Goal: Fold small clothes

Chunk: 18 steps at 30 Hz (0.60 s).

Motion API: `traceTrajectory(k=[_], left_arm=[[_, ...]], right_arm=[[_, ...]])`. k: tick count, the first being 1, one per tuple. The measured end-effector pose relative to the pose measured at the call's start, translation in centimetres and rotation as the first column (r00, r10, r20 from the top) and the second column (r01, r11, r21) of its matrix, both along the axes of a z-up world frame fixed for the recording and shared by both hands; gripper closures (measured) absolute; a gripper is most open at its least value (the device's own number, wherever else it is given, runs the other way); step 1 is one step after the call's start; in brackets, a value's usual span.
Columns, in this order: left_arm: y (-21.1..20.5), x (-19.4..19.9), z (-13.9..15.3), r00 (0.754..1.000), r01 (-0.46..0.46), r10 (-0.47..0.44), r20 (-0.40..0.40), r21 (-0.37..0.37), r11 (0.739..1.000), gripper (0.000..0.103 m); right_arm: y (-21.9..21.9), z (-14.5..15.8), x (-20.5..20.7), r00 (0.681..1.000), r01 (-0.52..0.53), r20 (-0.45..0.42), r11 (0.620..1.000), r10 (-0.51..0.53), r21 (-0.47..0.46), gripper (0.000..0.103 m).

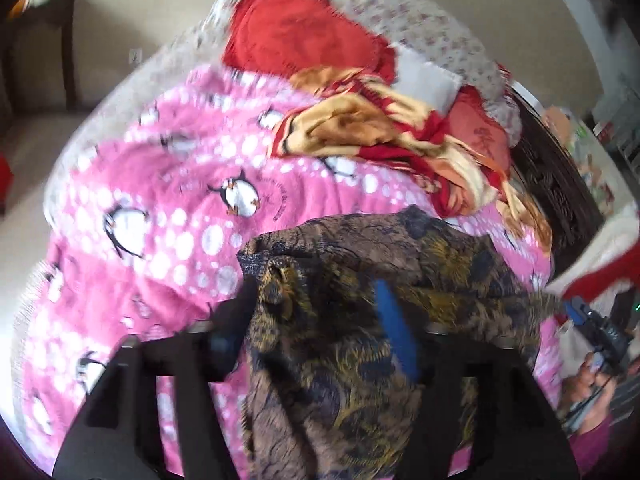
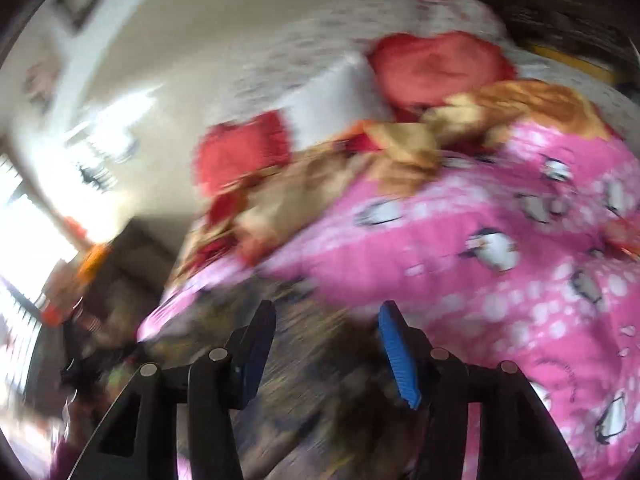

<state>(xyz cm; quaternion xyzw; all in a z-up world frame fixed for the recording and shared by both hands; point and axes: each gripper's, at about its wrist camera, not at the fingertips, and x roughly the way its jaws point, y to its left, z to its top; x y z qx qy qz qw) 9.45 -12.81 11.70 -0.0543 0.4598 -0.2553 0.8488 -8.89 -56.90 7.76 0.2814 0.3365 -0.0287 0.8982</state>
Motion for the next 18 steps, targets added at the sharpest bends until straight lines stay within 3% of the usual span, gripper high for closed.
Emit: traceTrajectory(k=[2, 4, 8, 11, 13, 15, 18], left_arm=[[0.0, -1.9, 0.6, 0.998, 0.052, -0.052, 0.035, 0.004, 0.999, 0.037], [-0.4, -3.6, 0.4, 0.993, 0.109, -0.109, 0.039, 0.006, 0.994, 0.037], [-2.3, -6.0, -1.0, 0.978, 0.198, -0.202, 0.043, 0.091, 0.976, 0.037], [-4.3, -6.5, -3.1, 0.965, 0.256, -0.261, 0.019, 0.143, 0.956, 0.037], [-6.0, -5.5, -4.9, 0.966, 0.255, -0.259, -0.011, 0.218, 0.942, 0.037], [-7.3, -3.5, -6.3, 0.969, 0.249, -0.243, -0.054, 0.241, 0.938, 0.037], [-8.0, -0.2, -5.4, 0.978, 0.210, -0.205, -0.048, 0.206, 0.956, 0.037]], right_arm=[[3.3, 0.1, -0.6, 0.992, -0.120, -0.031, 0.989, 0.118, -0.081, 0.061], [6.9, -1.2, -0.1, 0.964, -0.256, -0.112, 0.958, 0.243, -0.132, 0.064], [11.5, -4.3, 2.2, 0.910, -0.391, -0.241, 0.890, 0.337, -0.234, 0.067], [13.2, -5.7, 4.1, 0.879, -0.456, -0.251, 0.871, 0.406, -0.185, 0.067], [13.7, -6.7, 5.5, 0.874, -0.462, -0.278, 0.859, 0.398, -0.220, 0.067], [13.6, -7.3, 7.3, 0.877, -0.449, -0.301, 0.862, 0.374, -0.235, 0.067], [11.8, -5.7, 10.1, 0.936, -0.336, -0.212, 0.895, 0.282, -0.294, 0.067]])
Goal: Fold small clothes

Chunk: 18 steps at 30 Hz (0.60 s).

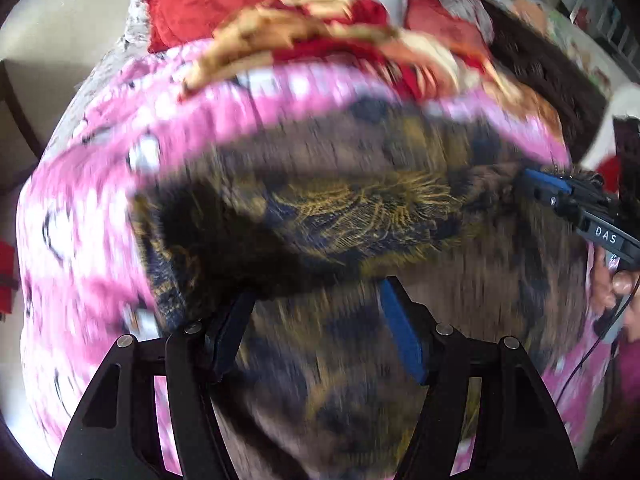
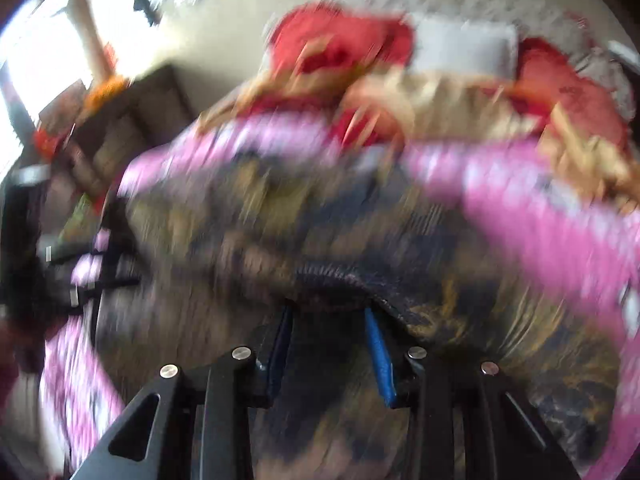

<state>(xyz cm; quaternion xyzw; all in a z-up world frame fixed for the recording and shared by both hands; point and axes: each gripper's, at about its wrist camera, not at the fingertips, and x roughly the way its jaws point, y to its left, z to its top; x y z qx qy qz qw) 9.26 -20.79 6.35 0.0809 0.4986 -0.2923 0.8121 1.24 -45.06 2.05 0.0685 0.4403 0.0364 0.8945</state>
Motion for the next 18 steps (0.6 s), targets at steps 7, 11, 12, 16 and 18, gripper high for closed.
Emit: traceTrajectory(k=[7, 11, 12, 16, 18], left_arm=[[2.8, 5.9, 5.8, 0.977, -0.204, 0.213, 0.018, -0.219, 0.954, 0.038], [3.3, 3.5, 7.1, 0.979, -0.134, 0.160, 0.128, -0.197, 0.971, 0.038], [3.3, 3.2, 6.9, 0.980, -0.130, 0.155, 0.128, -0.182, 0.975, 0.038], [3.4, 2.8, 5.4, 0.989, -0.119, 0.132, 0.060, -0.185, 0.976, 0.038], [3.0, 2.3, 4.8, 0.990, -0.116, 0.127, 0.056, -0.159, 0.980, 0.038]], right_arm=[[-3.9, 4.5, 2.7, 0.979, 0.150, 0.132, 0.988, -0.154, 0.033, 0.067], [-3.7, 6.5, -3.9, 0.978, 0.020, 0.204, 0.995, -0.039, 0.097, 0.058], [-3.3, 6.0, -5.5, 0.983, -0.026, 0.186, 0.995, 0.007, 0.099, 0.058], [-0.7, 2.3, -5.2, 0.995, -0.098, 0.027, 0.995, 0.098, 0.021, 0.058], [0.4, 0.5, -3.5, 0.994, -0.109, -0.007, 0.994, 0.109, -0.022, 0.058]])
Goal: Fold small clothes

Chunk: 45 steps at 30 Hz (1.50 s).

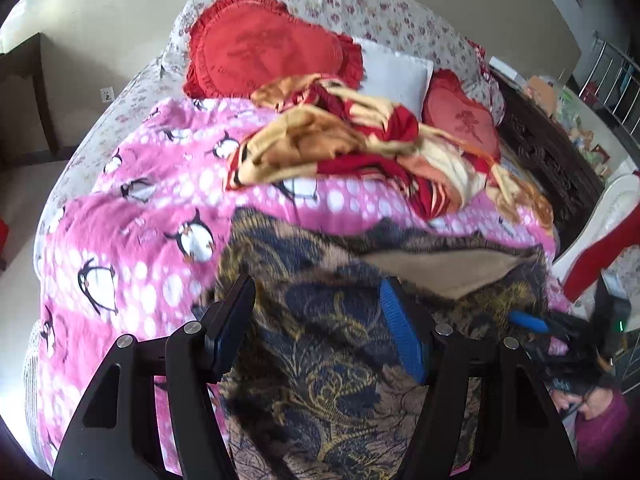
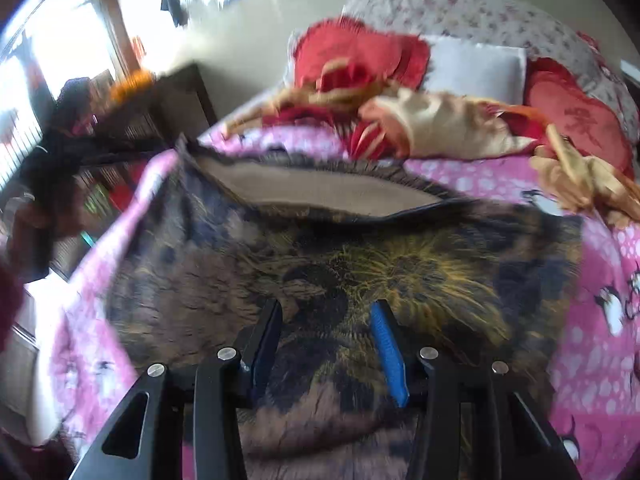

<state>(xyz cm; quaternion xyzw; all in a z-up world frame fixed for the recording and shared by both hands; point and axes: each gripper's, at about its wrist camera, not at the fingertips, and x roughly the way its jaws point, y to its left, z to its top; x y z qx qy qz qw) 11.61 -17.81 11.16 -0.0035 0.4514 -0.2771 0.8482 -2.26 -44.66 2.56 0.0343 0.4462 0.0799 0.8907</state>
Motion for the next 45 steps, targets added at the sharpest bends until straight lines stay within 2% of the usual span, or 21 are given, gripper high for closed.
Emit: traceTrajectory(k=[3, 4, 7, 8, 10, 14, 17, 18, 19, 20, 21, 24, 26, 28, 29, 32, 37, 41, 43, 44, 45], left_arm=[[-0.1, -0.1, -0.8, 0.999, -0.017, 0.019, -0.038, 0.037, 0.999, 0.038], [0.2, 0.0, -1.0, 0.998, -0.030, 0.033, -0.059, 0.045, 0.999, 0.038], [2.2, 0.1, -1.1, 0.993, -0.078, 0.079, -0.085, 0.020, 0.997, 0.038], [2.9, -0.1, -1.1, 0.992, -0.090, 0.090, -0.083, 0.014, 0.996, 0.038], [4.5, -0.8, -1.2, 0.993, -0.094, 0.094, -0.077, 0.006, 0.996, 0.038], [6.5, -2.7, -2.1, 0.993, -0.083, 0.083, -0.079, 0.007, 0.997, 0.038], [7.1, -4.5, -3.5, 0.992, -0.081, 0.081, -0.092, 0.009, 0.997, 0.038], [7.1, -4.9, -4.0, 0.992, -0.078, 0.080, -0.098, 0.019, 0.997, 0.038], [7.1, -5.4, -4.6, 0.991, -0.078, 0.081, -0.109, 0.037, 0.996, 0.038], [7.2, -5.8, -4.9, 0.990, -0.078, 0.082, -0.117, 0.044, 0.996, 0.038], [7.4, -6.3, -5.1, 0.988, -0.078, 0.083, -0.127, 0.041, 0.996, 0.038], [8.4, -7.9, -4.7, 0.988, -0.067, 0.068, -0.137, 0.012, 0.998, 0.038], [9.1, -8.7, -4.5, 0.989, -0.062, 0.062, -0.134, 0.008, 0.998, 0.038], [10.0, -9.4, -4.5, 0.988, -0.067, 0.063, -0.139, -0.024, 0.997, 0.038], [10.7, -9.9, -4.7, 0.987, -0.065, 0.054, -0.152, -0.067, 0.996, 0.038], [11.1, -10.8, -6.0, 0.978, -0.042, 0.021, -0.208, -0.100, 0.994, 0.038], [10.1, -11.9, -8.6, 0.968, 0.012, -0.024, -0.249, -0.050, 0.999, 0.038], [9.8, -12.3, -9.7, 0.969, 0.007, -0.018, -0.247, -0.045, 0.999, 0.038], [9.4, -12.6, -9.7, 0.970, 0.027, -0.034, -0.239, -0.032, 0.999, 0.053], [9.0, -12.7, -9.6, 0.972, 0.041, -0.043, -0.230, -0.014, 0.999, 0.065], [8.9, -12.7, -9.7, 0.974, 0.048, -0.046, -0.224, 0.002, 0.999, 0.073]], right_arm=[[0.6, -0.7, 4.9, 1.000, 0.016, 0.011, 1.000, -0.016, 0.023, 0.059], [0.2, -0.8, 7.2, 0.996, 0.082, 0.025, 0.997, -0.082, -0.011, 0.059], [-2.7, 0.0, 10.0, 0.967, 0.246, 0.047, 0.966, -0.250, 0.074, 0.059], [-4.3, 0.8, 9.7, 0.949, 0.306, 0.055, 0.948, -0.312, 0.092, 0.058], [-6.5, 2.2, 7.9, 0.935, 0.339, 0.071, 0.935, -0.347, 0.104, 0.056], [-9.7, 4.1, 0.9, 0.907, 0.405, 0.102, 0.913, -0.409, 0.053, 0.029], [-11.0, 3.2, -2.3, 0.889, 0.454, 0.056, 0.890, -0.455, 0.031, 0.029], [-11.1, 2.2, -2.5, 0.896, 0.443, 0.019, 0.896, -0.443, 0.034, 0.036], [-10.8, 1.4, -2.1, 0.905, 0.426, -0.004, 0.904, -0.426, 0.031, 0.051], [-10.8, 0.8, -1.7, 0.912, 0.411, -0.014, 0.911, -0.411, 0.021, 0.091], [-10.8, 0.5, -1.7, 0.912, 0.410, -0.011, 0.912, -0.410, 0.008, 0.091], [-11.7, 0.4, -2.4, 0.888, 0.460, -0.012, 0.884, -0.461, 0.079, 0.091], [-11.3, 1.1, -3.5, 0.889, 0.458, -0.021, 0.886, -0.458, 0.071, 0.090], [-9.9, 2.0, -5.7, 0.901, 0.433, 0.004, 0.899, -0.434, 0.070, 0.064], [-9.0, 2.3, -7.3, 0.913, 0.405, 0.008, 0.909, -0.408, 0.100, 0.035], [-6.9, 1.6, -11.5, 0.941, 0.333, -0.009, 0.921, -0.338, 0.200, 0.033], [-4.4, -0.8, -15.6, 0.948, 0.319, -0.060, 0.934, -0.313, 0.164, 0.033], [-4.8, -2.4, -16.9, 0.930, 0.367, -0.092, 0.897, -0.355, 0.247, 0.033], [-4.7, -3.2, -16.7, 0.932, 0.361, -0.106, 0.892, -0.345, 0.272, 0.044], [-4.5, -3.7, -16.5, 0.936, 0.353, -0.109, 0.894, -0.335, 0.276, 0.060], [-4.2, -4.1, -16.3, 0.938, 0.345, -0.111, 0.900, -0.327, 0.265, 0.080]])
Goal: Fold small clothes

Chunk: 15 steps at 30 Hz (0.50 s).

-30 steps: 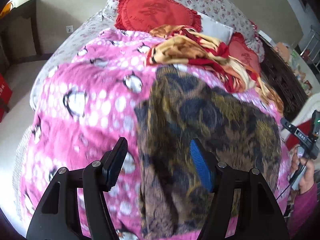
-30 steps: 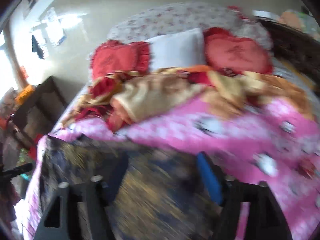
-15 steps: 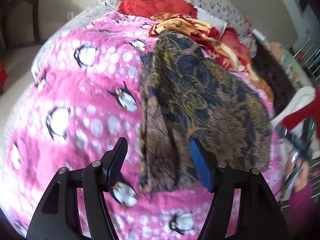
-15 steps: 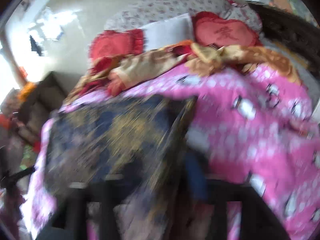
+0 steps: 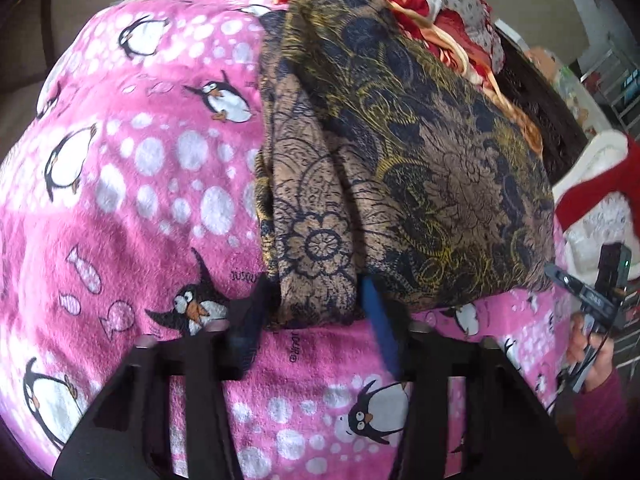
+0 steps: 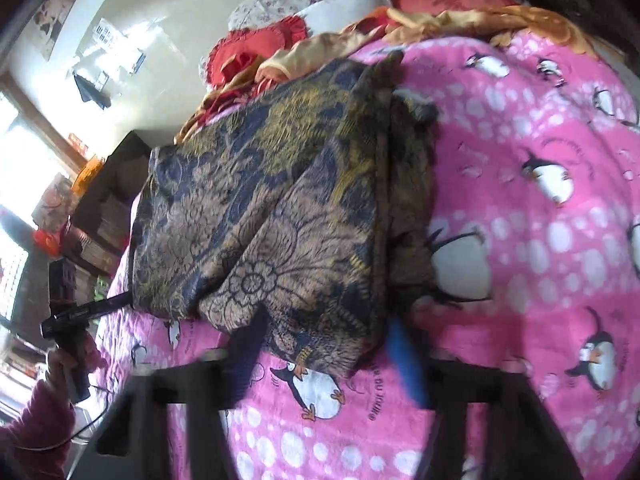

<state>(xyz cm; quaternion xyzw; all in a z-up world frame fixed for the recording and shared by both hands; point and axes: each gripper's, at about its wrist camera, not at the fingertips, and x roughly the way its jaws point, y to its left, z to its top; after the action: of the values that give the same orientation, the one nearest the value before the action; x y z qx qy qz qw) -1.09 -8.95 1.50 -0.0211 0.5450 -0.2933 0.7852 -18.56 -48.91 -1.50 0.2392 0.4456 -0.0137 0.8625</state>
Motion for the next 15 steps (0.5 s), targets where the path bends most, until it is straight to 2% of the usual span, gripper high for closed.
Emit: traceTrajectory(k=[1, 2, 4, 8, 11, 13, 15], left_arm=[[-0.1, 0.0, 0.0, 1.000, 0.005, -0.005, 0.006, 0.013, 1.000, 0.087], [-0.1, 0.1, 0.2, 1.000, 0.009, -0.009, 0.014, 0.023, 1.000, 0.090], [0.5, 0.1, 0.8, 1.000, 0.010, -0.010, 0.012, -0.008, 1.000, 0.092], [1.9, -1.1, 3.5, 0.996, 0.035, -0.032, 0.080, -0.033, 0.999, 0.093], [2.1, -2.2, 4.2, 0.993, 0.066, -0.064, 0.099, -0.020, 0.998, 0.093], [2.0, -3.0, 3.1, 0.992, 0.085, -0.086, 0.096, 0.012, 0.996, 0.093], [1.8, -3.1, 1.3, 0.995, 0.083, -0.086, 0.058, 0.045, 0.996, 0.093]], right_arm=[[0.2, -0.2, 0.3, 1.000, -0.009, -0.007, 0.999, 0.009, -0.032, 0.092], [0.2, -0.3, 0.4, 1.000, 0.001, -0.017, 0.999, -0.002, -0.053, 0.096], [-0.5, 0.1, 0.0, 1.000, 0.018, -0.012, 0.999, -0.018, -0.028, 0.097], [-0.9, 3.7, -2.0, 1.000, -0.010, 0.013, 0.991, 0.012, -0.133, 0.098], [-1.4, 5.2, -3.2, 1.000, -0.014, 0.011, 0.990, 0.016, -0.139, 0.098], [-1.5, 5.2, -3.9, 1.000, -0.011, -0.002, 0.987, 0.011, -0.161, 0.098], [-1.9, 3.5, -4.2, 0.999, 0.005, -0.047, 0.987, -0.012, -0.160, 0.098]])
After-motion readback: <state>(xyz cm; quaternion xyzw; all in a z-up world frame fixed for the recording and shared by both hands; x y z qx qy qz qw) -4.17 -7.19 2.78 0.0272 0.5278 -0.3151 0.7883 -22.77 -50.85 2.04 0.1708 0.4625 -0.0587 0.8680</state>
